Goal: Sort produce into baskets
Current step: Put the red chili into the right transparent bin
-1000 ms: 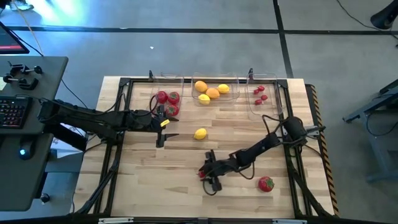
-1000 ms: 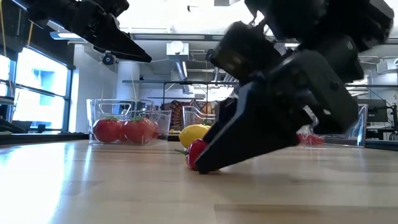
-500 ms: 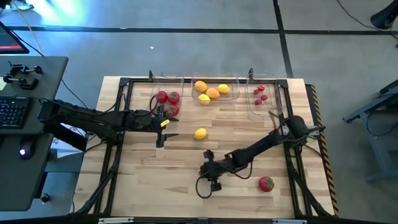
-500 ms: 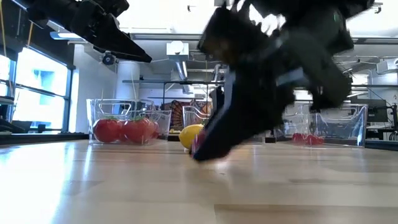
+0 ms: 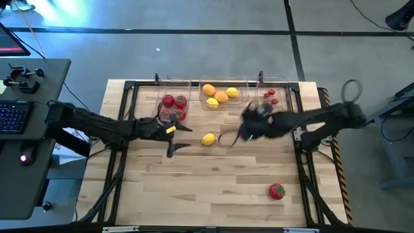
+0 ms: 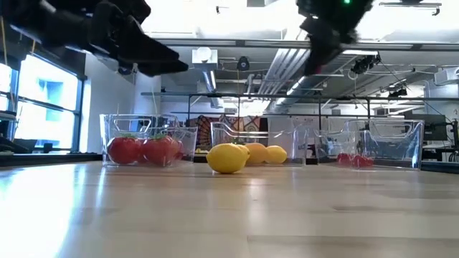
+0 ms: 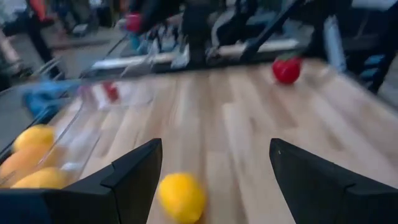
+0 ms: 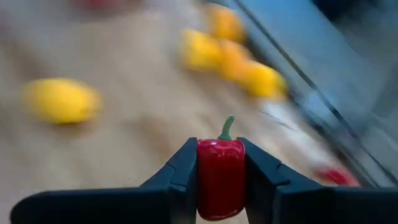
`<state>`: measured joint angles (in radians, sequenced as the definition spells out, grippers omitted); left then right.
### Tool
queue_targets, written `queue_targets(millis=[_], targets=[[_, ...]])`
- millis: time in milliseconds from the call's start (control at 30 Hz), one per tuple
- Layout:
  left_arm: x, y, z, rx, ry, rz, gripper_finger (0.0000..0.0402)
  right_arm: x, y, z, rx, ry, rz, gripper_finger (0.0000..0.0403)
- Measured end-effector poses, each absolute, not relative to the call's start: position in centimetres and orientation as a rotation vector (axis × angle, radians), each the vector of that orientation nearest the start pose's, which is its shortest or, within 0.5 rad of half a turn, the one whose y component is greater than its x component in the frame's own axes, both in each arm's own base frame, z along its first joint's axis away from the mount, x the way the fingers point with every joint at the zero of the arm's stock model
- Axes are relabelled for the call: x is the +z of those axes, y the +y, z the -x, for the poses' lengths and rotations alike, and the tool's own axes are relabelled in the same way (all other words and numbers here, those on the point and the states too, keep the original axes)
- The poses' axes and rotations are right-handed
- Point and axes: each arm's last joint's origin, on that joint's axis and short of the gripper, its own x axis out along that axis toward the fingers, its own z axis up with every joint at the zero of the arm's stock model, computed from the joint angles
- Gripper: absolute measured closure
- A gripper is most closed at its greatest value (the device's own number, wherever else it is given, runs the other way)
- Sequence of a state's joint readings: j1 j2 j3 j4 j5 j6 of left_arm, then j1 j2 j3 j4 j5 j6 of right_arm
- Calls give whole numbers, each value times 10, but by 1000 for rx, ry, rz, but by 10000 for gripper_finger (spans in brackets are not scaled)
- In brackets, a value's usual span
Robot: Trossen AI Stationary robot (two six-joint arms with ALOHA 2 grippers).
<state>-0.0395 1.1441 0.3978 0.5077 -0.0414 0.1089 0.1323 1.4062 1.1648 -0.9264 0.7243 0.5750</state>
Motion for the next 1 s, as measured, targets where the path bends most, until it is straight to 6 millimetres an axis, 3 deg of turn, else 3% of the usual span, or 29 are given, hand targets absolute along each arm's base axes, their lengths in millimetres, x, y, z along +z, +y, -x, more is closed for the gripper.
queue_targets(millis=[133, 267, 400, 500, 733, 1000], targets=[[191, -8, -228, -22, 212, -89, 120, 298, -35, -230, -1012, 922, -128, 330], [186, -8, -230, -22, 236, -81, 120, 300, -79, -214, -1097, 994, -221, 330], [185, -11, -231, -32, 241, -88, 120, 293, -116, -205, -1092, 1021, -324, 330], [185, -14, -230, -47, 237, -113, 120, 276, -138, -195, -1084, 1015, -407, 331], [188, -14, -231, -44, 208, -125, 120, 226, -163, -166, -1148, 1031, -578, 331], [189, -14, -231, -44, 192, -137, 120, 195, -165, -140, -1201, 1096, -722, 331]])
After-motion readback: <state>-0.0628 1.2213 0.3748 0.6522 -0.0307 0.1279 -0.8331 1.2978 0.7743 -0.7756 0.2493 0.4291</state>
